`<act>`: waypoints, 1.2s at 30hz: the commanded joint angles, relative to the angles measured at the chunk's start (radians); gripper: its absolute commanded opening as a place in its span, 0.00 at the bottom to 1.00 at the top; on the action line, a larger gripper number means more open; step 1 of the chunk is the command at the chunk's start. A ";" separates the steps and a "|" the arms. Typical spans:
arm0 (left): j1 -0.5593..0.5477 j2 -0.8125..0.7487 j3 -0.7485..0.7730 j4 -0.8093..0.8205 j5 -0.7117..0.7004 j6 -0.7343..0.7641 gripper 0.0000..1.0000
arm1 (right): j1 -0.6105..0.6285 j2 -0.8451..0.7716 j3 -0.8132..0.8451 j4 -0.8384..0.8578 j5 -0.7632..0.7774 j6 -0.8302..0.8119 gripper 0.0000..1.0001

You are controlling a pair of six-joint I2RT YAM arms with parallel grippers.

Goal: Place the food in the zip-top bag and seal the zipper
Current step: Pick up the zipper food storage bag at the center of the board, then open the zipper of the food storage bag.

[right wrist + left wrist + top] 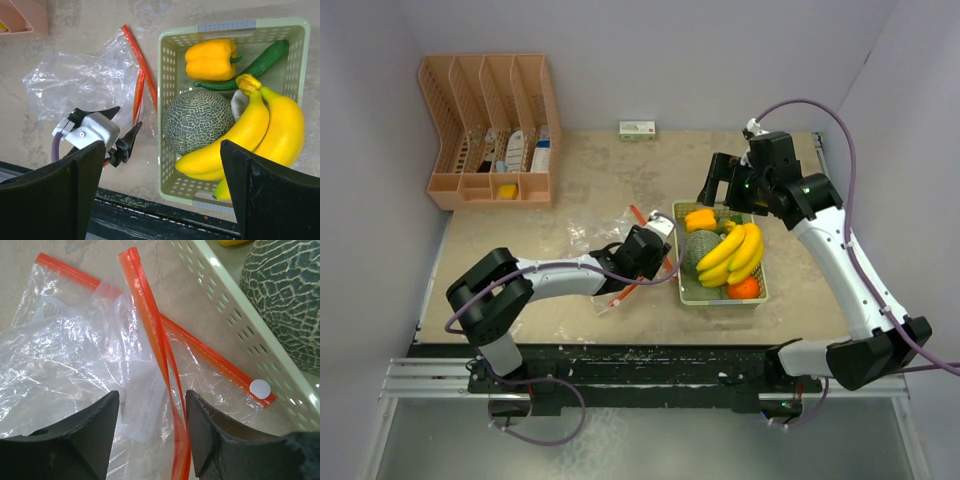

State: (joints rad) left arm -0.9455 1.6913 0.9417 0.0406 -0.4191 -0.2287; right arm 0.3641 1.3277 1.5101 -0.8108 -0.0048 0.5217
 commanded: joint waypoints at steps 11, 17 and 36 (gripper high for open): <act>0.006 -0.096 0.117 -0.194 -0.007 -0.083 0.00 | -0.008 -0.053 0.007 -0.017 -0.025 -0.017 1.00; 0.007 -0.326 0.223 -0.389 0.049 -0.207 0.00 | -0.008 -0.109 -0.025 0.031 -0.134 -0.050 0.99; 0.008 -0.535 0.174 -0.164 0.075 -0.477 0.00 | 0.011 -0.347 -0.293 0.460 -0.624 0.039 0.87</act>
State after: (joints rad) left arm -0.9424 1.1427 1.1049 -0.2481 -0.3588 -0.6277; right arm 0.3607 1.0512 1.2560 -0.4904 -0.5301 0.5201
